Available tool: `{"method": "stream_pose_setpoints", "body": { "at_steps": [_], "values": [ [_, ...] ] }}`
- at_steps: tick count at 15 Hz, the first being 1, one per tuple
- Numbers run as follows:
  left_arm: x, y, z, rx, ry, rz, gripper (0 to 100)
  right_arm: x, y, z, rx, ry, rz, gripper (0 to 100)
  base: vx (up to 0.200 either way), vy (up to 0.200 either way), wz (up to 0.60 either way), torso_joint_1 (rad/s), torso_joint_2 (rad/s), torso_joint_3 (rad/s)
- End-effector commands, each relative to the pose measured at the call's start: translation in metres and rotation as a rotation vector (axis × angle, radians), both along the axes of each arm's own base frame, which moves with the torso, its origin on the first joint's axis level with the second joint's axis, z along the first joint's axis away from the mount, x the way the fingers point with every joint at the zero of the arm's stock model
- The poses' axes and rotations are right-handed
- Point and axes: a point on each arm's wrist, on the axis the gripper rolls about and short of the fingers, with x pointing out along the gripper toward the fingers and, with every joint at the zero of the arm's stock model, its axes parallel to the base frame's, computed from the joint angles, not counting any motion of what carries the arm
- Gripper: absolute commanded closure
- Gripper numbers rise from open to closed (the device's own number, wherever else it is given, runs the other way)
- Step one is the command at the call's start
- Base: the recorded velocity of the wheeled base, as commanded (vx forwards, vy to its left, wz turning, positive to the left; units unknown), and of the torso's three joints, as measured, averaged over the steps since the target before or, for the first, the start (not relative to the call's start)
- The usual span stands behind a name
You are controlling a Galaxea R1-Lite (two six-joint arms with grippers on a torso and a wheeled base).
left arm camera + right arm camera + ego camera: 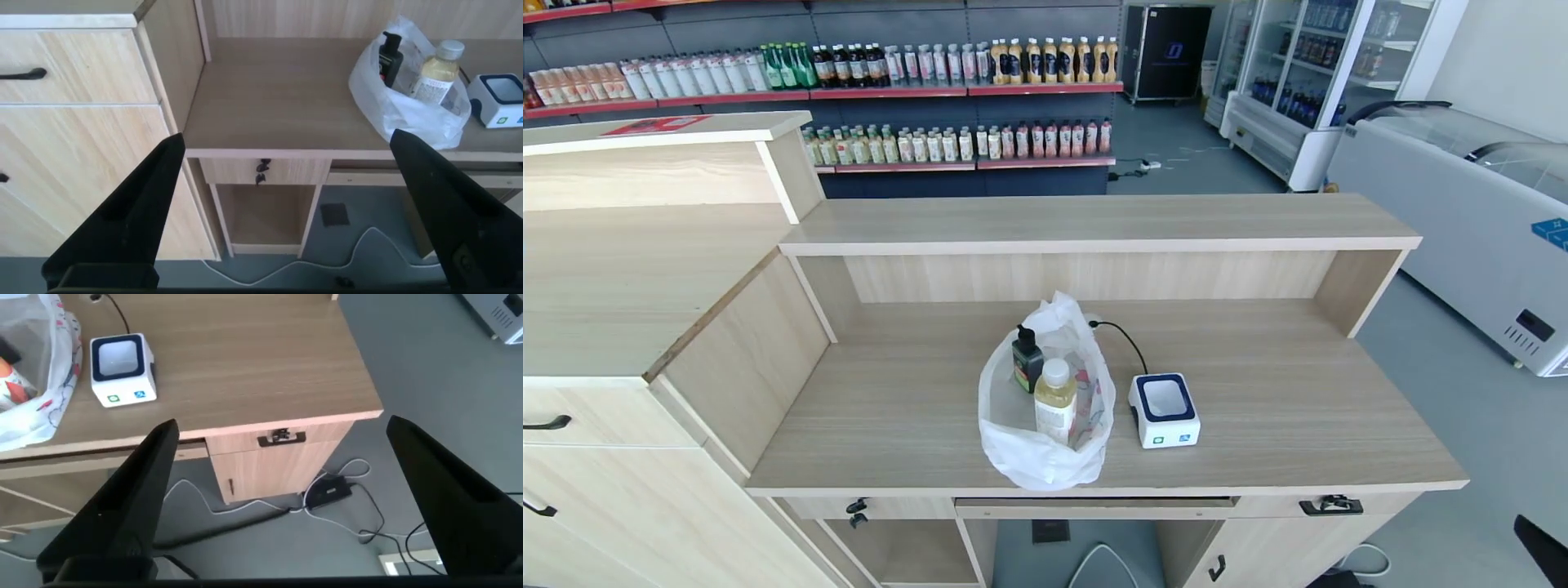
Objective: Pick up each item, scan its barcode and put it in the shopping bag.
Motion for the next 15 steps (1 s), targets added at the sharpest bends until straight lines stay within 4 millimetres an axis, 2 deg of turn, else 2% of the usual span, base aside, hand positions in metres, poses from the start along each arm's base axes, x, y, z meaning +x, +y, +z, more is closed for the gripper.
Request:
{"method": "stream_pose_setpoints", "body": {
  "at_steps": [1, 3, 6, 11, 15],
  "values": [
    [0.000, 0.000, 0.000, 0.000, 0.000, 0.000, 0, -0.039, 0.011, -0.021, -0.038, -0.094, 0.065, 0, 0.000, 0.000, 0.00, 0.000, 0.00, 0.000],
    [0.000, 0.000, 0.000, 0.000, 0.000, 0.000, 0, -0.052, 0.013, -0.033, -0.048, -0.101, 0.052, 0, 0.000, 0.000, 0.00, 0.000, 0.00, 0.000],
    [0.000, 0.000, 0.000, 0.000, 0.000, 0.000, 0, -0.061, 0.012, -0.035, -0.056, -0.187, 0.109, 0, 0.000, 0.000, 0.00, 0.000, 0.00, 0.000],
    [0.000, 0.000, 0.000, 0.000, 0.000, 0.000, 0, -0.061, 0.011, -0.037, 0.026, -0.183, 0.078, 0, 0.000, 0.000, 0.00, 0.000, 0.00, 0.000],
    [0.000, 0.000, 0.000, 0.000, 0.000, 0.000, 0, -0.064, 0.011, -0.041, 0.038, -0.179, 0.123, 0, 0.000, 0.000, 0.00, 0.000, 0.00, 0.000]
  ]
}}
